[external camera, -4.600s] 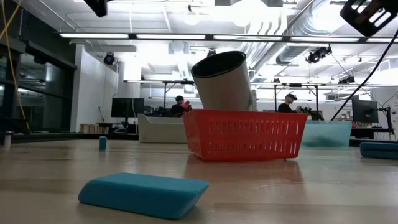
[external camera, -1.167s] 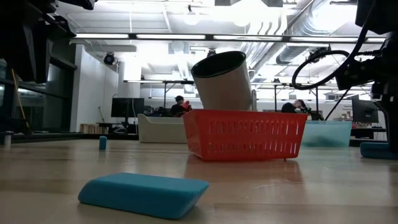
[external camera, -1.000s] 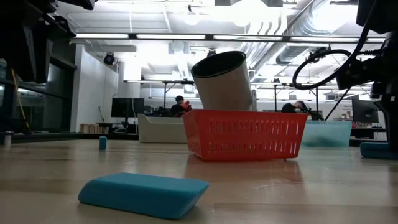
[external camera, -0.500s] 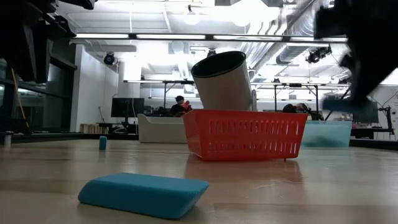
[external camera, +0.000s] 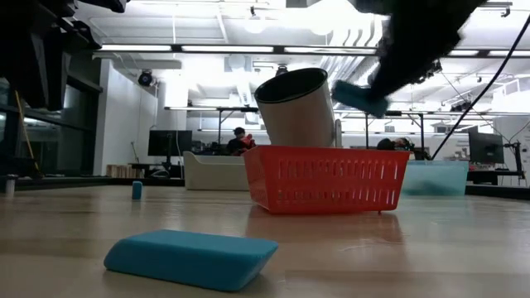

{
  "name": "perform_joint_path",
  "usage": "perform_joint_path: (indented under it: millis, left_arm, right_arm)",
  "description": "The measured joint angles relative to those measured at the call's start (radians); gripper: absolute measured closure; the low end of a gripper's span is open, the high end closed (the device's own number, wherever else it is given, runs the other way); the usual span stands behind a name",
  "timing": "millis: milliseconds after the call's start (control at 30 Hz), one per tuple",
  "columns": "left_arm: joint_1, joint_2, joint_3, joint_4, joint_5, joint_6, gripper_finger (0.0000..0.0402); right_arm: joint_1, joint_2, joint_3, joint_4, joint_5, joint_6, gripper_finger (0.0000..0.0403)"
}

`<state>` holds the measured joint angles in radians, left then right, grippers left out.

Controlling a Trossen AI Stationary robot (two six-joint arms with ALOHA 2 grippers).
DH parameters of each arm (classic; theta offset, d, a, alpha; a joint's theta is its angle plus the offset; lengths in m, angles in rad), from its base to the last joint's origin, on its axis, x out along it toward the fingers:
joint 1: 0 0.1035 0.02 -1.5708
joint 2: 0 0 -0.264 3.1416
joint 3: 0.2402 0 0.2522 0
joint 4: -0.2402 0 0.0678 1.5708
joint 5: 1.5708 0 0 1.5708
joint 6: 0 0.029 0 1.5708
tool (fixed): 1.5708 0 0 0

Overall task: Pick & Place School Supplies
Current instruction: Put the blue eraser into the red bin

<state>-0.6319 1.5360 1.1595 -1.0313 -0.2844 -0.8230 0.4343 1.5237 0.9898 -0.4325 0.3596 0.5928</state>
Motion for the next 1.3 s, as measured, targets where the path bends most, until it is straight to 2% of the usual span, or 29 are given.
perform_joint_path:
  millis: [200,367,633,833,1300]
  left_arm:
    - [-0.016,0.0,0.0,0.0,0.0,0.0,0.0309]
    - [-0.033,0.0,0.0,0.0,0.0,0.0,0.0309]
    - [-0.042,0.0,0.0,0.026,0.0,0.0,0.0309]
    - [-0.041,0.0,0.0,0.03,0.0,0.0,0.0309]
    - [-0.041,0.0,0.0,0.038,0.0,0.0,0.0309]
  right_arm:
    - [-0.05,0.107,0.0,0.117,-0.051,-0.066,0.0385]
    - [-0.07,0.148,0.0,0.129,-0.053,-0.075,0.0383]
    - [-0.071,0.15,0.0,0.131,-0.052,-0.075,0.0357]
    - [-0.077,0.15,0.0,0.13,-0.105,-0.075,0.0353]
    - [-0.078,0.15,0.0,0.13,-0.091,-0.077,0.0351]
